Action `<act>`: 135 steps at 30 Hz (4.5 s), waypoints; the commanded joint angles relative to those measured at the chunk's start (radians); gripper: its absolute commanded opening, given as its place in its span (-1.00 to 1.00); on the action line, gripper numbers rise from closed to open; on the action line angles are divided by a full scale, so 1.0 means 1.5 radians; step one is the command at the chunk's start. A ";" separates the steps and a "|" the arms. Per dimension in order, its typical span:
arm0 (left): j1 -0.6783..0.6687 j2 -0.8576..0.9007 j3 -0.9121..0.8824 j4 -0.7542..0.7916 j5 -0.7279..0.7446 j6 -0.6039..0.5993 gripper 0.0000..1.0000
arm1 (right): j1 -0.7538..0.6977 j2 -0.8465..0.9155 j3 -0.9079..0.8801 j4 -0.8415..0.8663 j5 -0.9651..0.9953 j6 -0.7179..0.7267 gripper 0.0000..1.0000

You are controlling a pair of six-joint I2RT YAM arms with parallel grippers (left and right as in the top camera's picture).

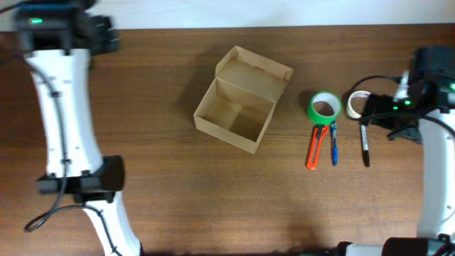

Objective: Pack container
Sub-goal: 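Release the box and retract the left arm to the side, then grasp the green tape roll with the right gripper, then carry the green tape with the right gripper and lower into box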

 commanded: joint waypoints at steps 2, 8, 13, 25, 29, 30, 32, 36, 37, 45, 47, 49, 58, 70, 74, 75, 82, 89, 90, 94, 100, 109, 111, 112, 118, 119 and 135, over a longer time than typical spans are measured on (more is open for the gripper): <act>0.093 -0.002 -0.089 -0.014 0.024 0.018 0.89 | 0.094 0.001 0.033 -0.018 0.024 0.002 0.96; 0.154 -0.002 -0.211 -0.006 0.028 0.017 1.00 | 0.153 0.014 0.032 0.045 0.025 0.008 0.30; 0.175 -0.002 -0.282 0.009 0.028 0.017 1.00 | 0.153 0.075 0.032 0.115 0.010 0.018 0.16; 0.178 -0.002 -0.312 0.010 0.028 0.017 1.00 | 0.091 0.310 0.035 0.177 -0.044 0.037 0.25; 0.178 -0.002 -0.312 0.010 0.028 0.017 1.00 | 0.063 0.327 0.034 0.196 -0.063 0.037 0.26; 0.178 -0.002 -0.312 0.010 0.028 0.017 1.00 | 0.057 0.327 0.034 0.200 -0.064 0.037 0.26; 0.178 -0.002 -0.312 0.010 0.028 0.017 1.00 | 0.048 0.327 0.034 0.208 -0.063 0.037 0.26; 0.178 -0.002 -0.312 0.010 0.028 0.017 1.00 | 0.042 0.331 0.034 0.222 -0.064 0.037 0.25; 0.178 -0.002 -0.312 0.010 0.028 0.017 1.00 | 0.042 0.333 0.034 0.226 -0.063 0.039 0.25; 0.178 -0.002 -0.312 0.010 0.028 0.017 1.00 | 0.043 0.381 0.034 0.252 -0.061 0.087 0.15; 0.178 -0.002 -0.312 0.010 0.028 0.017 1.00 | 0.044 0.395 0.034 0.253 -0.061 0.089 0.15; 0.178 -0.002 -0.312 0.010 0.028 0.017 1.00 | 0.043 0.406 0.034 0.253 -0.062 0.090 0.13; 0.178 -0.002 -0.312 0.010 0.028 0.017 1.00 | 0.043 0.418 0.034 0.258 -0.064 0.091 -0.93; 0.178 -0.002 -0.312 0.010 0.028 0.017 1.00 | 0.044 0.351 0.178 0.149 -0.084 0.046 -0.93; 0.178 -0.002 -0.312 0.010 0.028 0.017 1.00 | 0.054 0.308 0.314 0.054 -0.087 0.037 -0.93; 0.178 -0.002 -0.312 0.010 0.028 0.017 1.00 | 0.058 0.301 0.340 0.037 -0.095 0.025 -0.93; 0.178 -0.002 -0.312 0.010 0.028 0.017 1.00 | 0.163 0.263 0.488 -0.065 -0.097 -0.068 -0.92; 0.178 -0.002 -0.312 0.010 0.028 0.017 1.00 | 0.351 0.265 0.521 -0.059 -0.009 -0.093 -0.93; 0.178 -0.002 -0.312 0.010 0.028 0.017 1.00 | 0.374 0.271 0.521 -0.049 0.011 -0.093 -0.93; 0.178 -0.002 -0.312 0.010 0.028 0.017 1.00 | 0.443 0.304 0.521 -0.013 0.047 -0.094 -0.93; 0.178 -0.002 -0.312 0.010 0.028 0.017 1.00 | 0.467 0.388 0.521 0.025 0.045 -0.092 -0.93; 0.178 -0.002 -0.312 0.010 0.028 0.017 1.00 | 0.467 0.503 0.521 0.075 -0.043 -0.092 -0.93; 0.178 -0.002 -0.312 0.010 0.028 0.017 1.00 | 0.468 0.520 0.521 0.078 -0.054 -0.090 -0.93; 0.178 -0.002 -0.312 0.010 0.028 0.017 1.00 | 0.467 0.527 0.521 0.078 -0.060 -0.089 -0.93; 0.178 -0.002 -0.312 0.010 0.028 0.017 1.00 | 0.468 0.553 0.517 0.071 -0.083 -0.084 -0.93; 0.178 -0.002 -0.312 0.010 0.028 0.017 1.00 | 0.468 0.555 0.516 0.067 -0.084 -0.081 -0.93; 0.178 -0.002 -0.312 0.010 0.028 0.017 1.00 | 0.465 0.557 0.426 0.092 -0.052 -0.075 -0.93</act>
